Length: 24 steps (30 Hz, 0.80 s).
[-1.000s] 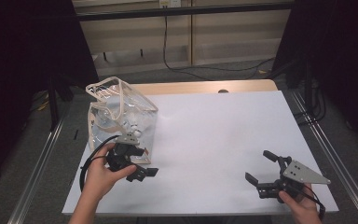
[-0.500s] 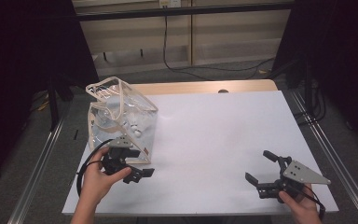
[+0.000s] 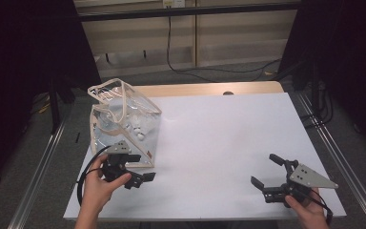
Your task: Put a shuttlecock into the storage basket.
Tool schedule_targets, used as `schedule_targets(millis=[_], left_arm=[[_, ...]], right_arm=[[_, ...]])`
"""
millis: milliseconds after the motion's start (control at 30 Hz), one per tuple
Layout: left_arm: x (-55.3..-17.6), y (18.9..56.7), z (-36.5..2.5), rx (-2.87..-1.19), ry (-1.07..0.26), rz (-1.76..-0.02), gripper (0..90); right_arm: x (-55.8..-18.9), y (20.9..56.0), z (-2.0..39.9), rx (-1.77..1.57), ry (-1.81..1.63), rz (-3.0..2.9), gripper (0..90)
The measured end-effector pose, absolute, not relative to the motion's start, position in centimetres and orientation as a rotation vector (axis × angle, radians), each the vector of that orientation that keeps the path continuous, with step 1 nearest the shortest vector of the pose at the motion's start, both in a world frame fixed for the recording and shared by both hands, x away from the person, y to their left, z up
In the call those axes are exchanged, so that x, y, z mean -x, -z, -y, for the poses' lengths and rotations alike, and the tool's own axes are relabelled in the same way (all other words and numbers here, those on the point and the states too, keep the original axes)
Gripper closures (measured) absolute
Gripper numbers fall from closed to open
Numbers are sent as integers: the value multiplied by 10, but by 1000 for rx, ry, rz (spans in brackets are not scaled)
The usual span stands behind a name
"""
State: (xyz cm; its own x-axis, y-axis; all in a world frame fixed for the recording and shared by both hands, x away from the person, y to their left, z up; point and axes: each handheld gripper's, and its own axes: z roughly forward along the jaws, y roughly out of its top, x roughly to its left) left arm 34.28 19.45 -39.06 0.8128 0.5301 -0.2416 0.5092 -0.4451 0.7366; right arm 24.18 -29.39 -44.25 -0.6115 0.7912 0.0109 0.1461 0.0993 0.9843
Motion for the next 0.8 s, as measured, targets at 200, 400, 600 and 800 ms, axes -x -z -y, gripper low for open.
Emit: schedule_targets(millis=[200, 400, 600, 800], left_arm=[[-341, 394, -198, -2101, -36, -774, 65], [-340, 395, -202, -2092, -43, -779, 66], [-339, 394, -204, -2079, -50, -779, 65], [-339, 394, -204, -2076, -54, -774, 65]], right_arm=[[-242, 443, 294, -915, -1551, -1843, 7], [-241, 442, 293, -915, -1552, -1846, 8], [-241, 443, 293, -914, -1556, -1847, 7], [-241, 443, 294, -913, -1549, -1847, 7]])
